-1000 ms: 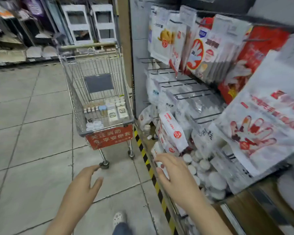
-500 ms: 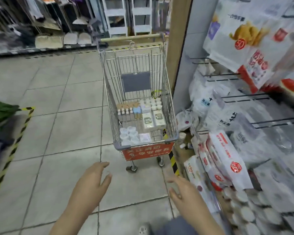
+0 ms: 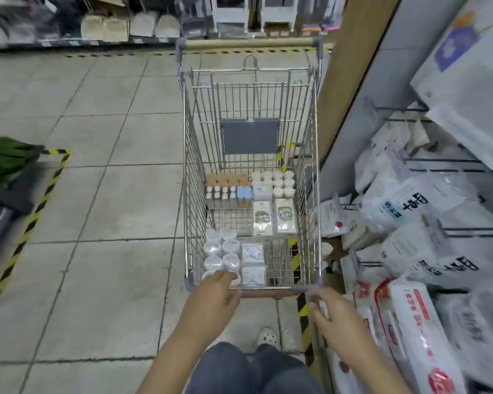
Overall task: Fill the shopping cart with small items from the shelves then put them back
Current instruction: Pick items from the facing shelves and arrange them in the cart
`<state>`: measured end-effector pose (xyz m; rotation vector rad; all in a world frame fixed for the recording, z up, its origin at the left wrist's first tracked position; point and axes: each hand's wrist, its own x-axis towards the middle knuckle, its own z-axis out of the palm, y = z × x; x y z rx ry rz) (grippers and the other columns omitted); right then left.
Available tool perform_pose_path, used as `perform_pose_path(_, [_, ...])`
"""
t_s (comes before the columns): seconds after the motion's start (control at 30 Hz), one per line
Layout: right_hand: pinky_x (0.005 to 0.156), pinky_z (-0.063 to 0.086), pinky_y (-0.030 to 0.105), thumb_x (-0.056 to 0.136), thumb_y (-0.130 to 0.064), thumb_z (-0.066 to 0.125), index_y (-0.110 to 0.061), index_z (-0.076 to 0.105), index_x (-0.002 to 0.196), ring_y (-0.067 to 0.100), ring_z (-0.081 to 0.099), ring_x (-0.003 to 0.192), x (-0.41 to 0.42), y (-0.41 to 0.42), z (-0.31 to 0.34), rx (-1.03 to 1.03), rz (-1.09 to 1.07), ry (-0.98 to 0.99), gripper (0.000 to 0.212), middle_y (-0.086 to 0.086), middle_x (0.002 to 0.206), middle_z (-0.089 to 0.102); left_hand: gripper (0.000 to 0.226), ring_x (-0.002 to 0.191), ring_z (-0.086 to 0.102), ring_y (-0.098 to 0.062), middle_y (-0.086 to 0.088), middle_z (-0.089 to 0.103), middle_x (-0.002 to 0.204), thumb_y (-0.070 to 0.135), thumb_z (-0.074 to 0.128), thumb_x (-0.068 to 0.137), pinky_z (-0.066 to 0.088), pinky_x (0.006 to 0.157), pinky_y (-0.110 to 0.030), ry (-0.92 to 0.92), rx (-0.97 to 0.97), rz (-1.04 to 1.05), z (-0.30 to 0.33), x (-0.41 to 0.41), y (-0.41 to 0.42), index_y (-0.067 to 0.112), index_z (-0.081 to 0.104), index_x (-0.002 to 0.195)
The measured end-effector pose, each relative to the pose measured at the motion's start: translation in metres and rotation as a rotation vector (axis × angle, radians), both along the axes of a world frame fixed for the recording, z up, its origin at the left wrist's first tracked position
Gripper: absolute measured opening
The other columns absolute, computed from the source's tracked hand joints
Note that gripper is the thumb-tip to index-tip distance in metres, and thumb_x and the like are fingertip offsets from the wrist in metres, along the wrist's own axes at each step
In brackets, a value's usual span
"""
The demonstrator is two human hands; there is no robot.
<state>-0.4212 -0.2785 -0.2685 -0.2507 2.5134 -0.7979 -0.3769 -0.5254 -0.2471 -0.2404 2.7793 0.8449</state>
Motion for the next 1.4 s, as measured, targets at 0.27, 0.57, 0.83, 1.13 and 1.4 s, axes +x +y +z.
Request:
perform_pose_path(0.27, [0.089, 0.050, 0.026, 0.097, -0.019, 0.052, -0.018, 0.059, 0.119, 0.008, 0.061, 0.096, -0.068, -0.052, -0.049, 0.047, 0.082, -0.238, 0.023, -0.003, 0.110, 0.064, 0.034, 0.109, 0.057, -0.011, 0.008, 0.054, 0.133, 0.033, 0.042, 0.098, 0.037, 0.105, -0.040, -0.254, 0.058, 0.085, -0.054, -0.056, -0.021, 0.027, 0.053, 0.129])
perform_pose_path(0.57, [0.090, 0.050, 0.036, 0.096, -0.021, 0.047, -0.012, 0.057, 0.113, 0.021, 0.060, 0.100, -0.109, -0.092, -0.136, 0.363, 0.341, -0.292, 0.022, 0.007, 0.110, 0.062, 0.033, 0.111, 0.054, -0.019, -0.002, 0.056, 0.124, 0.027, 0.040, 0.098, 0.046, 0.086, -0.031, -0.430, -0.073, -0.091, -0.127, -0.120, -0.033, 0.018, 0.052, 0.127])
perform_pose_path(0.83, [0.069, 0.035, 0.025, 0.095, -0.023, 0.050, -0.018, 0.056, 0.097, 0.017, 0.051, 0.085, -0.141, -0.113, -0.226, 0.263, 0.136, -0.617, 0.008, 0.008, 0.101, 0.062, 0.027, 0.107, 0.056, -0.025, -0.010, 0.057, 0.118, 0.019, 0.043, 0.096, 0.045, 0.083, -0.032, -0.511, 0.081, -0.056, -0.235, -0.173, -0.007, 0.010, 0.051, 0.120])
perform_pose_path(1.13, [0.074, 0.042, 0.027, 0.091, -0.028, 0.057, -0.007, 0.048, 0.122, 0.023, 0.058, 0.102, -0.153, -0.121, -0.304, 0.263, -0.105, -0.679, 0.038, 0.009, 0.116, 0.059, 0.039, 0.112, 0.051, -0.031, -0.018, 0.054, 0.122, 0.023, 0.052, 0.088, 0.044, 0.095, -0.040, -0.576, 0.089, 0.284, -0.328, -0.209, 0.017, 0.003, 0.048, 0.122])
perform_pose_path(1.4, [0.055, 0.036, 0.025, 0.086, -0.021, 0.054, -0.015, 0.056, 0.092, 0.025, 0.064, 0.092, -0.153, -0.132, -0.326, 0.365, -0.094, -0.638, 0.008, 0.004, 0.092, 0.066, 0.062, 0.143, 0.011, -0.033, -0.015, 0.010, 0.157, 0.023, 0.048, 0.092, 0.017, 0.114, -0.043, -0.604, 0.069, 0.424, -0.336, -0.213, 0.035, 0.006, 0.023, 0.145])
